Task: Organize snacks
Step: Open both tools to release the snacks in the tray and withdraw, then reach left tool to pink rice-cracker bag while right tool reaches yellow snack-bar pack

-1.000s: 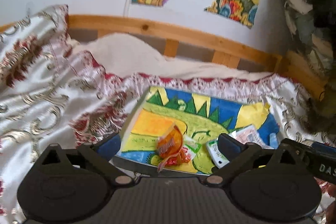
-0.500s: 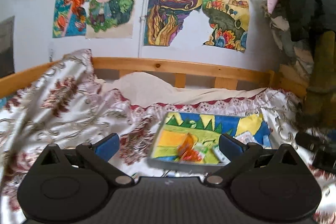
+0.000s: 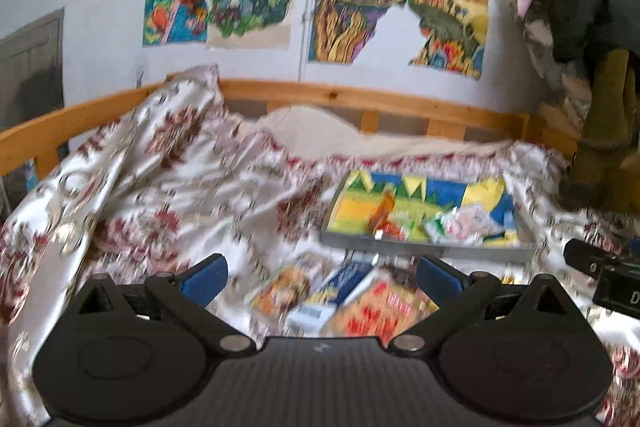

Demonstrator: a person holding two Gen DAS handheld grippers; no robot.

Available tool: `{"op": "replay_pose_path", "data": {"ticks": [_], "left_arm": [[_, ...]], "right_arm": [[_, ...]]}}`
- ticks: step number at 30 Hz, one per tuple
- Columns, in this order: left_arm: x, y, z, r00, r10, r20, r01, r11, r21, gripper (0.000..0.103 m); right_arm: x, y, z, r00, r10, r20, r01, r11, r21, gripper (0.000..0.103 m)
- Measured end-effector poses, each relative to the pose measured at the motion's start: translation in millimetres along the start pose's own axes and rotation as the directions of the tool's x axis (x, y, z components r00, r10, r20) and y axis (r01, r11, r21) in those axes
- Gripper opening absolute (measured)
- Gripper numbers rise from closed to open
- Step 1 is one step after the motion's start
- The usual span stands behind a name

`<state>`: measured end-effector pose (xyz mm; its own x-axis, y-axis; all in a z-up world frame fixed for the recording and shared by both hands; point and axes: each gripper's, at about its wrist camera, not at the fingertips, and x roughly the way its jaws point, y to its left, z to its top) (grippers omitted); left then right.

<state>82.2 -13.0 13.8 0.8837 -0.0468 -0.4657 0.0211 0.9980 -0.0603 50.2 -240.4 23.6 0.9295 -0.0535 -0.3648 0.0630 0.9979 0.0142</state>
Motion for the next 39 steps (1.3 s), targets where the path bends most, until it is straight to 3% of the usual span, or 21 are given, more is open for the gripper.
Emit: {"op": "replay_pose_path", "data": {"ticks": [10, 14, 23, 31, 39], "left_arm": [[-11.5, 12.4, -25.7, 0.98, 0.069, -0.188, -0.068, 0.998, 0.011, 0.102], [-14.6, 17.8, -27.2, 0.976, 0.061, -0.208, -0.064, 0.998, -0.011, 0.102], [-8.9, 9.9, -28.7, 0.967, 0.083, -0.241, -0.073, 0.996, 0.049, 0.102], [1.1, 0.7, -25.8, 0.945, 0.104, -0.311, -0.064, 0.989, 0.135, 0.102], [17.0, 5.3, -12.2, 0.927, 0.077, -0.368, -0.024, 0.989, 0.145, 0.102]], "right_arm": [[-21.4, 11.3, -19.2, 0.989, 0.062, -0.134, -0.055, 0.997, 0.056, 0.102], [-23.4, 13.1, -23.4, 0.983, 0.054, -0.174, -0.043, 0.997, 0.067, 0.102], [-10.1, 10.7, -29.9, 0.964, 0.028, -0.266, -0.007, 0.997, 0.08, 0.102], [-4.4, 12.4, -31.7, 0.955, 0.043, -0.295, -0.022, 0.997, 0.073, 0.102], [1.3, 15.2, -33.5, 0.943, 0.053, -0.329, -0.03, 0.997, 0.074, 0.102]]}}
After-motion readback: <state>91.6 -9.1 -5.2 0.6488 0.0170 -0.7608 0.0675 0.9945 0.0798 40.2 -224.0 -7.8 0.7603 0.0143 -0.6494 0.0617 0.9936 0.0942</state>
